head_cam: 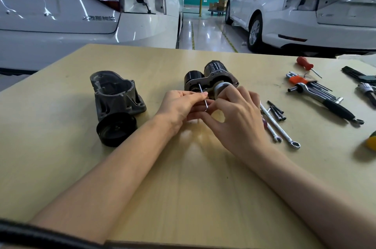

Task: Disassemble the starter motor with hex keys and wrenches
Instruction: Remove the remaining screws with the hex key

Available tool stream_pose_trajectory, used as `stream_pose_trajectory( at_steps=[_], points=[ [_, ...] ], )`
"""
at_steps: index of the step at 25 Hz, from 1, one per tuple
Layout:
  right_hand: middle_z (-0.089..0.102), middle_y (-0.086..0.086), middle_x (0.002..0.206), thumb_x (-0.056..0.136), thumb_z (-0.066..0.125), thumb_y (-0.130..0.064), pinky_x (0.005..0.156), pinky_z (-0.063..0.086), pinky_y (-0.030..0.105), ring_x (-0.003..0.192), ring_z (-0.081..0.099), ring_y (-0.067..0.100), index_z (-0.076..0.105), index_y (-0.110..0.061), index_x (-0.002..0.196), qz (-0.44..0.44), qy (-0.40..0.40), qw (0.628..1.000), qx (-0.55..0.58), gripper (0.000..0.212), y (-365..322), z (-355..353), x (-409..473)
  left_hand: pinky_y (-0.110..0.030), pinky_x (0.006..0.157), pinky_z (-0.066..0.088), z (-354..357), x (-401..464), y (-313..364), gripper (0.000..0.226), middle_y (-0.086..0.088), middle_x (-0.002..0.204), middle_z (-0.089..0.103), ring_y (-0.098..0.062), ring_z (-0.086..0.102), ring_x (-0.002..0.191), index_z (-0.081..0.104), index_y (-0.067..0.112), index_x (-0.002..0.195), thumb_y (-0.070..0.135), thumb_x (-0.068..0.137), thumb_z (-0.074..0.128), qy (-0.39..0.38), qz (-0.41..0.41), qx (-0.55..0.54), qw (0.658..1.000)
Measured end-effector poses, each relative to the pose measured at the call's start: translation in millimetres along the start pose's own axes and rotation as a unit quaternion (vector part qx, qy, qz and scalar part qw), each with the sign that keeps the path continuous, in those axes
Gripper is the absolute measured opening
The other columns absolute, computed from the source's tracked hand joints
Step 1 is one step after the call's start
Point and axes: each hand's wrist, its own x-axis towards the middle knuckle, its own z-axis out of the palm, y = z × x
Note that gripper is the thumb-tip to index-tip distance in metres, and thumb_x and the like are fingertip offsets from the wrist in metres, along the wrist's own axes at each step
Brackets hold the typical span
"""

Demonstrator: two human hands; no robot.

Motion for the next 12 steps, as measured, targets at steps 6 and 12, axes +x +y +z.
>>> stream_pose_trajectory(
  at_steps=[6, 12],
  points=[
    [0.063, 0.004, 0.075, 0.077, 0.073, -0.010, 0.083, 0.033, 0.037, 0.076, 0.059, 0.030, 0.074, -0.012, 0.072, -0.116, 0.042, 0.990, -0.071, 0.005, 4.3, -4.2, -3.0, -0.023, 0.045, 0.053, 0.0, 0.0, 2.2, 0.016, -0.008, 0.062, 0.070, -0.013, 0.065, 0.049, 0.065, -0.009, 0.090, 0.004, 0.094, 0.057, 0.000, -0.018, -0.019, 1.000],
    [0.063, 0.003, 0.074, 0.079, 0.073, -0.007, 0.080, 0.036, 0.038, 0.073, 0.059, 0.029, 0.077, -0.018, 0.085, -0.141, 0.043, 0.986, -0.082, 0.013, 8.3, -5.6, 0.1, -0.021, 0.041, 0.050, -6.3, 3.2, 5.9, 0.013, -0.006, 0.050, 0.065, -0.015, 0.063, 0.041, 0.067, 0.001, 0.072, 0.007, 0.082, 0.073, 0.060, -0.013, 0.022, 0.998]
  ],
)
